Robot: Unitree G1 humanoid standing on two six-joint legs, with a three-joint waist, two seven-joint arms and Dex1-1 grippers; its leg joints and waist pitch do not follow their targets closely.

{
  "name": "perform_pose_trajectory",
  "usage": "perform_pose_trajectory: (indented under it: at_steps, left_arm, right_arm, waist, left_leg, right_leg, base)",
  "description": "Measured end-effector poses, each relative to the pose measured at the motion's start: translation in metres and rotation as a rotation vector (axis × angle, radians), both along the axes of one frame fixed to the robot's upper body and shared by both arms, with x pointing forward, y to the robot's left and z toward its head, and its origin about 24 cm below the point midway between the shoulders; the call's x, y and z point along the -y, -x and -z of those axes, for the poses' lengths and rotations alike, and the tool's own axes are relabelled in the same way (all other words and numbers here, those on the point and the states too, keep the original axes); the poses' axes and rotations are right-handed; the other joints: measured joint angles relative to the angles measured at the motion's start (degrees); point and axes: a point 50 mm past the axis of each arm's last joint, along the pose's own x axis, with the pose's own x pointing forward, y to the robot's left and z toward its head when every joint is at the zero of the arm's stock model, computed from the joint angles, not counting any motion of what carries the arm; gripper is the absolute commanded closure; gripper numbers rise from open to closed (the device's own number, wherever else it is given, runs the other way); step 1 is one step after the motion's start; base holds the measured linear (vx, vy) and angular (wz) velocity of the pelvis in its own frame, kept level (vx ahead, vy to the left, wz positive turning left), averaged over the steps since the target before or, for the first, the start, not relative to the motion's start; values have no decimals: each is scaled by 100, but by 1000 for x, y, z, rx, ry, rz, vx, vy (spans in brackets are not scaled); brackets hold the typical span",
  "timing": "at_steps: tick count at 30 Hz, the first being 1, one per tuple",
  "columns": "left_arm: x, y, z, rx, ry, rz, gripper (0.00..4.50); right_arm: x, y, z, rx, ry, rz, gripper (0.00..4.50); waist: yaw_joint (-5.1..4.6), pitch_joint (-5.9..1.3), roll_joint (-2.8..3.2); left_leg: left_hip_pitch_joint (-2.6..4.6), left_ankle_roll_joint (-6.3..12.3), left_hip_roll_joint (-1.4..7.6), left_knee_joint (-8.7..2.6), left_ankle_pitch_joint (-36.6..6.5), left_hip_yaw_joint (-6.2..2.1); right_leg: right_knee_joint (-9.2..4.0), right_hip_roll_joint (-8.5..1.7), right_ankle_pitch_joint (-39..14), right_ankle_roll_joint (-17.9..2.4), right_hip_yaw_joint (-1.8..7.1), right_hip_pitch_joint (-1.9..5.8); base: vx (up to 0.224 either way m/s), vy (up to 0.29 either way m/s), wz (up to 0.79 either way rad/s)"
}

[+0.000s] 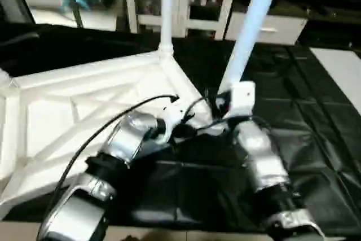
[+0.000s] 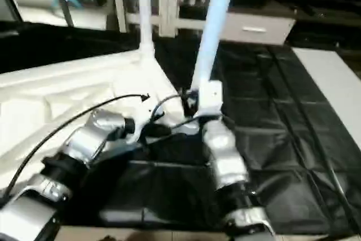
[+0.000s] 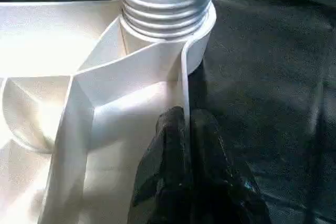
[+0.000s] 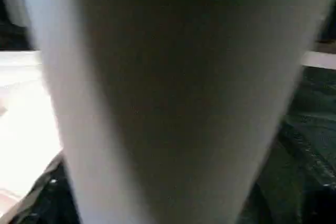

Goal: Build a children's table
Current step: Rotate leg to tighten

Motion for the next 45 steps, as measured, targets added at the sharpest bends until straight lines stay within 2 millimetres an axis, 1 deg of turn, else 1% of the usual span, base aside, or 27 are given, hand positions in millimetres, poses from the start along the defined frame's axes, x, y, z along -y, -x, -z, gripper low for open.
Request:
perform_pose_trajectory:
  at_steps: [3,4,5,8,11,14,17,22,23,25,28,29,33,35,36,37,39,42,45]
  left_arm:
    - [-1,2,1,-9,-4,14,450]
    - [-1,3,2,-13,-3,19,450]
    - [-2,5,2,-20,-3,30,450]
    - [-3,8,2,-31,-2,55,450]
    - [-7,9,2,-45,-2,72,450]
    - [-11,10,2,-50,-9,75,450]
    - [-13,11,2,-56,-12,78,450]
    - [-13,13,2,-68,-9,91,450]
    - [-12,13,2,-67,-9,94,450]
    - [-12,14,1,-65,-11,96,450]
    - [-13,16,2,-63,-11,99,450]
    - [-13,16,2,-65,-11,101,450]
    - [-15,16,2,-67,-15,100,450]
    - [-16,16,2,-68,-16,98,450]
    - [-16,16,2,-68,-17,98,450]
    - [-16,16,2,-69,-17,97,450]
    - [-16,16,2,-69,-18,96,450]
    - [-17,16,2,-71,-20,93,450]
    - [-18,16,2,-72,-23,91,450]
  right_arm:
    - [12,2,1,-49,-1,-138,16]
    - [18,3,1,-73,0,-201,16]
    - [27,3,0,-99,20,-290,4]
    - [40,6,-1,-146,68,-447,4]
    - [53,15,6,-232,135,-597,4]
    - [59,22,17,-299,147,-677,4]
    - [64,24,27,-370,141,-717,4]
    - [60,17,19,-353,132,-758,4]
    - [59,15,17,-342,124,-768,21]
    - [55,13,16,-332,97,-786,40]
    - [55,11,17,-329,82,-793,52]
    - [56,11,18,-335,79,-797,77]
    - [55,11,21,-341,87,-815,91]
    - [54,9,20,-341,101,-826,121]
    - [53,8,20,-341,104,-835,131]
    - [52,8,20,-338,109,-843,131]
    - [51,7,20,-332,121,-855,160]
    - [51,7,21,-329,123,-861,178]
    - [50,6,21,-326,128,-867,185]
  waist:
    - [20,0,2]
    - [20,0,1]
    - [26,0,1]
    - [40,-1,2]
    - [47,-1,2]
    - [35,-2,1]
    - [30,-2,1]
    - [38,-3,-2]
    - [42,-4,-2]
    - [45,-4,-3]
    - [47,-4,-3]
    - [50,-4,-3]
    - [46,-4,-5]
    - [44,-5,-6]
    - [44,-5,-7]
    - [44,-6,-8]
    - [44,-7,-10]
    - [34,-12,-16]
    - [26,-12,-18]
  left_leg:
    - [19,0,-1,3,0,0]
    - [25,1,-1,3,-1,-1]
    - [26,2,-2,3,-1,-1]
    - [27,1,2,3,-1,-4]
    - [29,1,2,6,-1,-5]
    - [34,1,3,10,-1,-5]
    - [41,1,3,14,0,-5]
    - [39,1,3,15,0,-6]
    - [38,2,3,15,-1,-6]
    - [38,2,4,15,-1,-7]
    - [36,2,4,15,-1,-7]
    - [36,2,4,15,-1,-7]
    - [40,2,4,17,0,-7]
    - [42,1,4,18,0,-7]
    - [43,1,4,18,0,-7]
    - [43,1,4,18,0,-7]
    - [43,1,4,18,0,-7]
    - [44,1,5,18,0,-7]
    - [46,1,5,19,0,-7]
  right_leg:
    - [-1,-1,0,1,1,19]
    - [-3,-1,0,2,1,27]
    - [-5,-2,0,2,-1,31]
    - [-4,-2,-1,3,-6,35]
    - [-2,-2,-1,3,-8,39]
    - [1,-2,0,2,-8,48]
    - [2,-2,2,-3,-9,48]
    - [0,-2,2,-3,-9,48]
    - [1,-2,2,-3,-10,49]
    - [1,-2,2,-3,-12,48]
    - [1,-2,2,-3,-13,47]
    - [1,-2,2,-3,-13,47]
    - [4,-3,3,-4,-12,49]
    - [6,-3,3,-5,-12,50]
    - [6,-3,3,-5,-12,51]
    - [6,-3,3,-5,-12,51]
    - [6,-3,3,-5,-12,51]
    - [7,-3,3,-5,-11,51]
    - [7,-3,4,-7,-11,51]
  base:
    - [0,0,0]
    - [0,0,0]
    - [0,0,0]
    - [0,0,0]
    - [0,0,0]
    - [0,0,0]
    - [0,0,0]
    - [0,0,0]
    - [0,0,0]
    - [0,0,0]
    - [0,0,0]
    - [0,0,0]
    - [0,0,0]
    - [0,0,0]
    - [0,0,0]
    - [0,0,0]
    - [0,0,0]
    - [0,0,0]
    - [0,0,0]
